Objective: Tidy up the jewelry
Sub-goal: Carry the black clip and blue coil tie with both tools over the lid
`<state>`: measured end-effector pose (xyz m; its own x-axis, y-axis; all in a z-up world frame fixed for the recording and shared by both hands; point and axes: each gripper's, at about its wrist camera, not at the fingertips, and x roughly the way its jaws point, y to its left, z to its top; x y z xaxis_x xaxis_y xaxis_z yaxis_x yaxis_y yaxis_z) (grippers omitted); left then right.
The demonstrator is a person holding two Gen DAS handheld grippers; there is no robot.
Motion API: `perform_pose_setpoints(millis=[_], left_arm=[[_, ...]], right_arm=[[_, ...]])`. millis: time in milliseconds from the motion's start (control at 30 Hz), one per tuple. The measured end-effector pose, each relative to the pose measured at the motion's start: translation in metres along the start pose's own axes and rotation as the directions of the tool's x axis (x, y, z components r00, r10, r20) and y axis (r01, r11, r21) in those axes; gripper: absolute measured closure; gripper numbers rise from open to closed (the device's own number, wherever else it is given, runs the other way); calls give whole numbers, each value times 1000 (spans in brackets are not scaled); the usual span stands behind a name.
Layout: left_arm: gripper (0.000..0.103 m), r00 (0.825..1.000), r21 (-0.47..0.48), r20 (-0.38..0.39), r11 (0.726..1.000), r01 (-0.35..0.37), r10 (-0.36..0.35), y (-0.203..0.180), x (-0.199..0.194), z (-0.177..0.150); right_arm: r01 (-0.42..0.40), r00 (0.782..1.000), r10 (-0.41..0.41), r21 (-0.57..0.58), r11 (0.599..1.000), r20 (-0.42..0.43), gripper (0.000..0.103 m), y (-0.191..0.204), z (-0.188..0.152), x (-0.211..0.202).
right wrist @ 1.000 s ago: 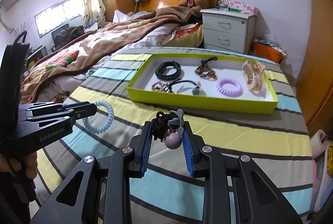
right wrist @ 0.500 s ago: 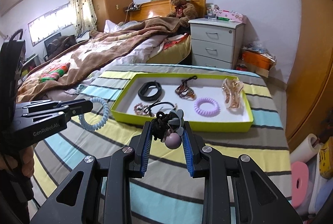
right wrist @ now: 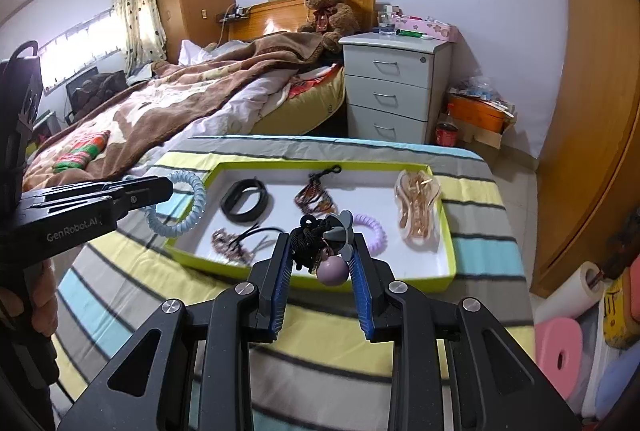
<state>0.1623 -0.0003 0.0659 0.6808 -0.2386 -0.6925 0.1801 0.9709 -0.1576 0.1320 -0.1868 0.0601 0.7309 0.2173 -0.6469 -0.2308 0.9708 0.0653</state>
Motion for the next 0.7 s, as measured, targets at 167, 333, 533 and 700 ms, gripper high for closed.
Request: perform_pose_setpoints(millis=[167, 333, 533, 700], left_arm=[[92, 1000, -23, -9, 1000, 17, -17, 3, 22, 14], [92, 999, -53, -28, 998, 20, -21, 10, 43, 22], [92, 998, -82, -56, 996, 18, -23, 18, 66, 26], [92, 996, -96, -86, 995, 10, -19, 22, 81, 21]], right_arm=[[21, 1000, -21, -4, 1000, -19, 74, -9, 15, 24], [29, 999, -30, -13, 999, -45, 74, -12, 27, 48], [41, 996, -44, -32, 999, -78, 74, -11, 36, 79], [51, 991, -58, -57, 997, -118, 74, -10, 37, 103]])
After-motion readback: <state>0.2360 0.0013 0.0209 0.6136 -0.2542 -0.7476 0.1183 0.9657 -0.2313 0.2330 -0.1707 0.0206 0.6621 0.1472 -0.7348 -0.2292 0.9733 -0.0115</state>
